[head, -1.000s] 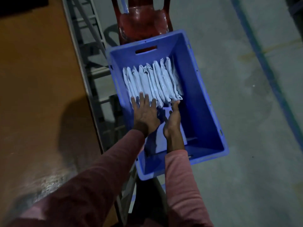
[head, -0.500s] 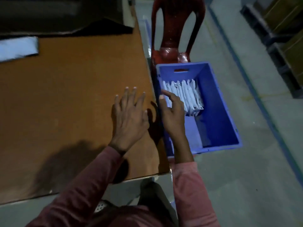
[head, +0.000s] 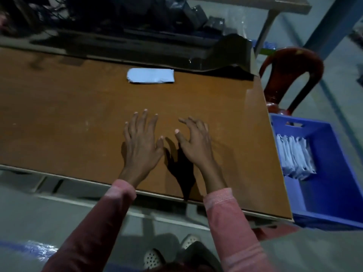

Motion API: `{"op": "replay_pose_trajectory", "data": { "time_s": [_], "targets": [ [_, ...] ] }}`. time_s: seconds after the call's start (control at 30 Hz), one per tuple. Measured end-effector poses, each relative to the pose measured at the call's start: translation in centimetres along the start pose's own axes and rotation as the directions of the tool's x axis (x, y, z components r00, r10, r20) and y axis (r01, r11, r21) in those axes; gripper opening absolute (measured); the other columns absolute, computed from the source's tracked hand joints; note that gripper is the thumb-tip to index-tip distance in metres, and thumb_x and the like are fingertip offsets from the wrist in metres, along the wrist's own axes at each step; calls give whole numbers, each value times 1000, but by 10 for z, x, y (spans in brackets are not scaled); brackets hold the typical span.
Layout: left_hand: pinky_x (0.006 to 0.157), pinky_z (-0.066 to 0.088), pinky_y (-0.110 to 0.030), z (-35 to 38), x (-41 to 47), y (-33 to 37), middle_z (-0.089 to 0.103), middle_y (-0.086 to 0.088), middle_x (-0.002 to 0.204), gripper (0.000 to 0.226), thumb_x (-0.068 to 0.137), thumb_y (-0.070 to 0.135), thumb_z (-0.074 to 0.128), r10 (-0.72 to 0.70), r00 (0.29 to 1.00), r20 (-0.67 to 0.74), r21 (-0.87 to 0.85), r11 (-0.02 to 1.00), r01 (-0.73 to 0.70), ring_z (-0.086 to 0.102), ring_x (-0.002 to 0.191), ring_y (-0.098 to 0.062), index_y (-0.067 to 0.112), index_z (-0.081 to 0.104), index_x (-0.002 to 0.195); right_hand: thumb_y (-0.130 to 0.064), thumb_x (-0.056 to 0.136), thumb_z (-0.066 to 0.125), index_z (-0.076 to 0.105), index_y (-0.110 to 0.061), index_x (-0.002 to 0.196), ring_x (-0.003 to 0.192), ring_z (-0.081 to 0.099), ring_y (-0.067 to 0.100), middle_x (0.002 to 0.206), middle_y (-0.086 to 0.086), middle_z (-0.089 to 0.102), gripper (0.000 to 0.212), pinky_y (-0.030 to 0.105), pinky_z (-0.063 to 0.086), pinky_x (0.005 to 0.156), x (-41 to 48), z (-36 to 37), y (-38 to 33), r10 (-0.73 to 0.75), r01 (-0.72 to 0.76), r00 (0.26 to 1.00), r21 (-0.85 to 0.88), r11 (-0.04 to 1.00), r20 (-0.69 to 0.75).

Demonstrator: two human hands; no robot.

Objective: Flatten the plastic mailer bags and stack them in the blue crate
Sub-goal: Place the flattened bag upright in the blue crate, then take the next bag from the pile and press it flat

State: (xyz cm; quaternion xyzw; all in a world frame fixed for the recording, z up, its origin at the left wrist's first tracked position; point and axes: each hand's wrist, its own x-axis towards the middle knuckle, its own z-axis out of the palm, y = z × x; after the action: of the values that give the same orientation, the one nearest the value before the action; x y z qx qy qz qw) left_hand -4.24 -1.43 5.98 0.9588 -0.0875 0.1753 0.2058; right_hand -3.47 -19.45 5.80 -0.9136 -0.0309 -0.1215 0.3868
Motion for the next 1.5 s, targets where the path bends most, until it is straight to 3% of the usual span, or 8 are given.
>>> {"op": "replay_pose_trajectory", "data": {
  "time_s": [0.37, 0.57, 0.7, 0.97, 1.1, 1.23, 1.4, 1.5],
  "targets": [
    [119, 24, -61, 2, 54, -71, 32, -11, 165, 60, 97, 25, 63, -52, 999, -14, -13, 999, 52, 23, 152, -37, 21, 42, 154, -45, 101, 54, 51, -34, 145, 137, 33, 20, 143, -1, 47, 46, 54, 38, 105, 73, 55, -21, -9, 21, 989, -78, 997, 145],
    [116, 29, -54, 25, 147, -116, 37, -6, 161, 61, 96, 28, 60, 16, 1000, 14, -12, 1000, -15, 31, 148, -30, 23, 40, 154, -44, 101, 53, 49, -34, 145, 136, 33, 23, 144, 0, 47, 45, 52, 37, 106, 159, 79, -19, 23, -1, 990, -160, 987, 141],
    [113, 34, -49, 54, 224, -148, 45, -7, 154, 60, 97, 28, 60, 32, 996, 83, -1, 999, -32, 40, 140, -29, 21, 40, 153, -44, 101, 54, 41, -34, 150, 137, 36, 28, 150, 2, 45, 52, 54, 33, 106, 237, 108, -9, 121, -95, 987, -232, 968, 103],
    [115, 32, -59, 133, 331, -194, 15, -1, 172, 81, 91, 21, 65, -39, 939, 343, 80, 997, 12, 12, 156, -36, 34, 27, 161, -37, 96, 65, 31, -48, 154, 147, 23, 34, 164, 5, 23, 68, 63, 20, 116, 352, 174, 25, 308, -226, 940, -412, 882, 144],
    [113, 37, -60, 156, 349, -207, 25, 0, 170, 69, 91, 20, 64, -50, 947, 318, 80, 996, 25, 16, 154, -37, 35, 41, 155, -37, 97, 61, 41, -52, 148, 143, 31, 34, 163, 6, 26, 57, 52, 24, 115, 363, 187, 42, 291, -221, 952, -447, 867, 93],
    [115, 40, -53, 164, 347, -206, 48, -8, 157, 53, 93, 7, 62, 7, 976, 215, 9, 1000, -9, 32, 144, -38, 21, 60, 144, -28, 100, 63, 65, -37, 135, 135, 39, 27, 153, 5, 42, 36, 35, 31, 108, 361, 182, 43, 241, -224, 971, -396, 891, -7],
    [111, 44, -48, 147, 324, -177, 63, -9, 141, 39, 95, 8, 60, 55, 987, 149, -43, 998, -49, 42, 135, -30, 12, 69, 132, -11, 95, 64, 78, -24, 114, 122, 45, 29, 133, 5, 56, 27, 38, 47, 99, 322, 154, 41, 179, -203, 978, -292, 935, -106],
    [108, 48, -49, 122, 288, -137, 61, -5, 142, 36, 97, 11, 60, 108, 991, 79, -109, 989, -99, 41, 138, -27, 15, 70, 132, -11, 94, 67, 79, -23, 111, 121, 45, 26, 131, 5, 58, 24, 31, 46, 92, 269, 115, 39, 128, -183, 962, -223, 958, -240]
  ]
}}
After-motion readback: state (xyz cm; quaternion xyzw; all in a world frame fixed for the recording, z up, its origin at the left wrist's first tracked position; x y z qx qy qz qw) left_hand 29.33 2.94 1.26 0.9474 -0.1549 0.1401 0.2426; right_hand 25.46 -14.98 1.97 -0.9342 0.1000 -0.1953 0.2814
